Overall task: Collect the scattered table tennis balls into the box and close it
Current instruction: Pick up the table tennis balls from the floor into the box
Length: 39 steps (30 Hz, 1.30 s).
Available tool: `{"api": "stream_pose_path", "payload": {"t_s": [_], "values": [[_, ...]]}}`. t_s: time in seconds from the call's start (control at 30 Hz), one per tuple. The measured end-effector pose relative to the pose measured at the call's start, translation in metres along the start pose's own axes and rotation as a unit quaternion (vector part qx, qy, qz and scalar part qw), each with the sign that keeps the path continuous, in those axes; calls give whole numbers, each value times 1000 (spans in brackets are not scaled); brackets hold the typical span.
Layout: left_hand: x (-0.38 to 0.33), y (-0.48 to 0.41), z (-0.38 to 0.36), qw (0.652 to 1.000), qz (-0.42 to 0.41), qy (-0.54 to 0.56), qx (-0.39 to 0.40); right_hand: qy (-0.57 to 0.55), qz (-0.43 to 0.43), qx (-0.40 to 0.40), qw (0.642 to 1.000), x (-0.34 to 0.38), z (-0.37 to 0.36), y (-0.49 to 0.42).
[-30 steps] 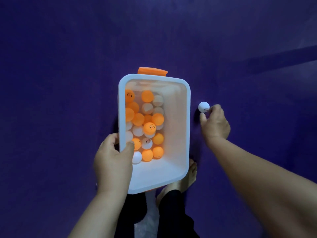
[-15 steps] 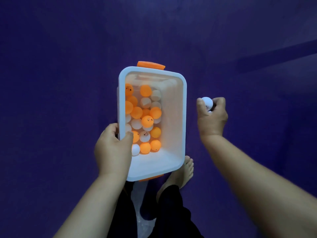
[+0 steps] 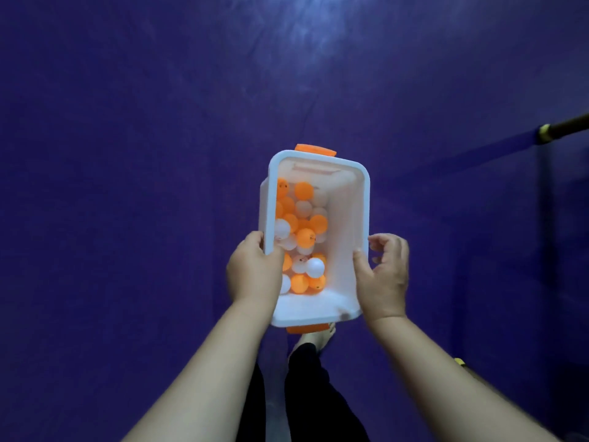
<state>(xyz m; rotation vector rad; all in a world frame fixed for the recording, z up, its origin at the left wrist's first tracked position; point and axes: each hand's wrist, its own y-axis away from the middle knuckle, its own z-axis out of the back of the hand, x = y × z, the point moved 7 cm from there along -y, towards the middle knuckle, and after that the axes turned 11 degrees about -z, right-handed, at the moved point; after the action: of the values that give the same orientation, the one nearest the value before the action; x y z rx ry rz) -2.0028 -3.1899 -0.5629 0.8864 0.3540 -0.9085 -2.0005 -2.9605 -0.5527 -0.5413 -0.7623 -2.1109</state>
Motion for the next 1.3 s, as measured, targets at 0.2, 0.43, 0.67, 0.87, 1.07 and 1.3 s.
{"api": "stream_pose_path", "payload": {"t_s": [0.2,0.43,0.67,0.87,1.07,1.3], "values": [[-121,62,54,999,-31,13,33,1,-81,-16,997,49,134,3],[-232,118,83,993,-84,29,72,-67,-163,54,983,97,250,7],[-305,112,98,980,-143,16,140,-51,-175,42,982,136,306,2],[-371,50,128,964,-185,-14,189,-38,-196,23,980,199,314,-33],[-448,-22,157,946,-230,-59,220,-66,-232,-13,970,262,315,-80],[-547,-78,147,923,-286,-82,245,-127,-258,-70,955,305,339,-146]]}}
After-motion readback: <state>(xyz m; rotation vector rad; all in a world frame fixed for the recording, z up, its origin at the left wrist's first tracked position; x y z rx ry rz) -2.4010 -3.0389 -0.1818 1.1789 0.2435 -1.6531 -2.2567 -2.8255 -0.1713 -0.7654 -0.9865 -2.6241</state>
